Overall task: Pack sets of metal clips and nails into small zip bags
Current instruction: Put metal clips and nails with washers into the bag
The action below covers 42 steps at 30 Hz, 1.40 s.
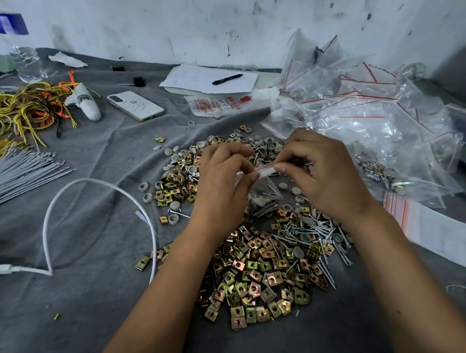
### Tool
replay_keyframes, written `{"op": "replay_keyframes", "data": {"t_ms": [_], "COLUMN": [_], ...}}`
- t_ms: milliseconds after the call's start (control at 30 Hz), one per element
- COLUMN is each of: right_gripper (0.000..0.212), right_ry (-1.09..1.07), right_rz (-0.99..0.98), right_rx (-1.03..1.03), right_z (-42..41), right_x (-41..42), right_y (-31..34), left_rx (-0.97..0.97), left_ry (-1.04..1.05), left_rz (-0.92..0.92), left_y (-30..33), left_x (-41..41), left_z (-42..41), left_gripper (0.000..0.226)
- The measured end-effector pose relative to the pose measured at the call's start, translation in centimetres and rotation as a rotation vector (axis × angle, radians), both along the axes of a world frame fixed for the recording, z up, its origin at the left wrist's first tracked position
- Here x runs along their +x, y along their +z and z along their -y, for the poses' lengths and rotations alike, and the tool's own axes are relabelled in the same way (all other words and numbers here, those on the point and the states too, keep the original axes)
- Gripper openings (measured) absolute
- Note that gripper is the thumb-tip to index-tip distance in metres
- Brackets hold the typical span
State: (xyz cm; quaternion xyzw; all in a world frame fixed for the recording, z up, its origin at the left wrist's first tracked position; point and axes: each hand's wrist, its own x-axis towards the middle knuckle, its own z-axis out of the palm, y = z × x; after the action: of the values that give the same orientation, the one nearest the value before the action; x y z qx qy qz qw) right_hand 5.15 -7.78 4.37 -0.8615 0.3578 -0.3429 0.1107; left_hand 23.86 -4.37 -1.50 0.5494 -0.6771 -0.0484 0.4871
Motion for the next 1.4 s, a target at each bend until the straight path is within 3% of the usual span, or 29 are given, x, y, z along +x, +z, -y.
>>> {"op": "replay_keyframes", "data": {"t_ms": [200, 500, 633, 867, 1167, 1400], "right_gripper": [0.002, 0.009, 0.010, 0.005, 0.009, 0.011], "right_ry": [-0.042, 0.002, -0.054, -0.082, -0.023, 0.004], "right_rz": [0.099, 0.031, 0.107, 0.194, 0.037, 0.059], "right_rx": [0.013, 0.028, 0.003, 0.032, 0.075, 0.021], "right_z": [0.3, 0.3, 0.6, 0.8, 0.9, 0.4], "right_x": [-0.4, 0.3, -0.2, -1.0, -0.9, 0.0], "right_y": [-0.6, -1.5, -1.4, -2.0, -1.6, -1.7], "left_rx": [0.050, 0.013, 0.044, 0.132, 0.077, 0.084], "left_ry": [0.004, 0.008, 0.085, 0.039, -0.027, -0.042], "left_rz": [-0.001, 0.019, -0.074, -0.074, -0.088, -0.103], "left_y": [0.1, 0.1, 0.2, 0.0, 0.3, 0.5], "left_x": [-0.1, 0.1, 0.7, 0.7, 0.7, 0.4], "left_z": [0.0, -0.2, -0.1, 0.1, -0.3, -0.3], "left_gripper": [0.006, 0.007, 0.004, 0.005, 0.009, 0.006]}}
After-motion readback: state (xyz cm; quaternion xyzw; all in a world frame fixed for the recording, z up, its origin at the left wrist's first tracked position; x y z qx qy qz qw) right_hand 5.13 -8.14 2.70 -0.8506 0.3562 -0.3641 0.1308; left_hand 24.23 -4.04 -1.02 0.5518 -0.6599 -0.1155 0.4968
